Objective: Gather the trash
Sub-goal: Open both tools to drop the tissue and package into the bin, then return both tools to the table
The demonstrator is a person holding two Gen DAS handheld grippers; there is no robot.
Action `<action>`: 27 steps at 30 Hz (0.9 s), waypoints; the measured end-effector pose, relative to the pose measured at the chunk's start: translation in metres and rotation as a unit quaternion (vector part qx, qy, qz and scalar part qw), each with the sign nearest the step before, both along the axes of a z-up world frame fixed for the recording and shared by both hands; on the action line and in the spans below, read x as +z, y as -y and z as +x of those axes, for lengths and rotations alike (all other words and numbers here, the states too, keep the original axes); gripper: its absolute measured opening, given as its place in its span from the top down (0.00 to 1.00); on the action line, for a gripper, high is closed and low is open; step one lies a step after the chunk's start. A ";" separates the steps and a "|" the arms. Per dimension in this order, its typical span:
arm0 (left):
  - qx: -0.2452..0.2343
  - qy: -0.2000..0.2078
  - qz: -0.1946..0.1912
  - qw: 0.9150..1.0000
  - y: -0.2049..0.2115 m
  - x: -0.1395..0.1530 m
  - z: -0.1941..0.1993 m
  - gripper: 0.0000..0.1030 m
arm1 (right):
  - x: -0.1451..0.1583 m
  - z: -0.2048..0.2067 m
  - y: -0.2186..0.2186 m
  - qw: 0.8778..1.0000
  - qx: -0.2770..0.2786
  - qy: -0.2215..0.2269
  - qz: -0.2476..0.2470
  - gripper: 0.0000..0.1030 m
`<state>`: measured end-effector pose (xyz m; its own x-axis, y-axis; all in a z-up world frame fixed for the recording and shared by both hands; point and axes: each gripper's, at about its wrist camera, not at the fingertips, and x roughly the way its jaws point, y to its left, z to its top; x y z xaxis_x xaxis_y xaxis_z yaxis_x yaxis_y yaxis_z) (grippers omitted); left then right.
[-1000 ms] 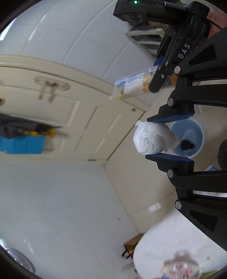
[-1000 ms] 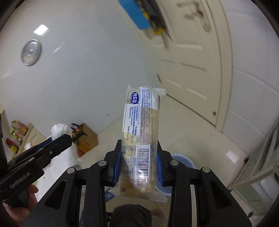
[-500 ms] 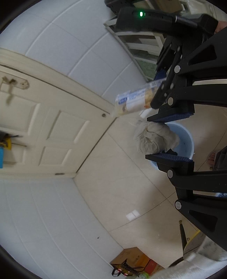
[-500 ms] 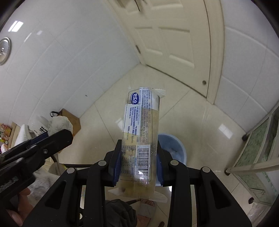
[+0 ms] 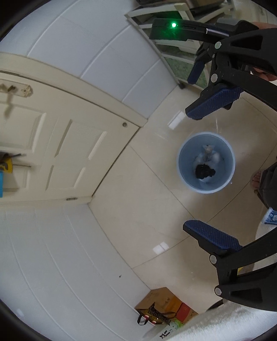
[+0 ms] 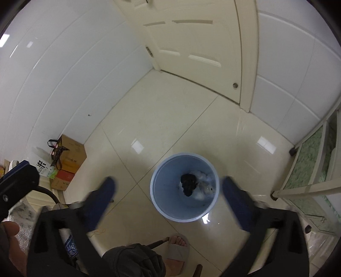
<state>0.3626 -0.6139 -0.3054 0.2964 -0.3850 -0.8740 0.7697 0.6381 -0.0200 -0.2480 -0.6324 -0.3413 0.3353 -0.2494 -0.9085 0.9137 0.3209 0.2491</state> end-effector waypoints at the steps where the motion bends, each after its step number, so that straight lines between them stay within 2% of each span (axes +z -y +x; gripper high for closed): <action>1: 0.000 0.004 -0.005 1.000 -0.002 0.003 0.000 0.08 | 0.001 0.001 0.000 1.000 -0.001 -0.003 -0.001 0.00; 8: 0.009 0.029 -0.040 0.999 -0.049 0.040 -0.028 0.08 | 0.036 0.007 -0.020 1.000 0.000 0.002 -0.027 0.00; 11: 0.015 0.039 -0.058 0.997 -0.089 0.054 -0.057 0.07 | 0.055 0.011 -0.030 0.999 0.003 0.015 -0.039 0.00; 14: 0.024 0.054 -0.078 0.995 -0.121 0.079 -0.069 0.07 | 0.080 0.017 -0.043 0.998 0.009 0.025 -0.060 0.00; 18: 0.028 0.074 -0.111 0.991 -0.168 0.111 -0.090 0.02 | 0.116 0.030 -0.066 0.995 0.024 0.044 -0.084 0.00; 27: 0.075 0.119 -0.163 0.976 -0.286 0.165 -0.146 0.01 | 0.195 0.075 -0.132 0.981 0.087 0.081 -0.152 0.00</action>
<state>0.2167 -0.3284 -0.1405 0.5508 -0.5680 -0.6116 0.6752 0.7339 -0.0736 -0.1731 -0.5001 -0.1465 0.5309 -0.4267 -0.7322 0.7951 0.5498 0.2561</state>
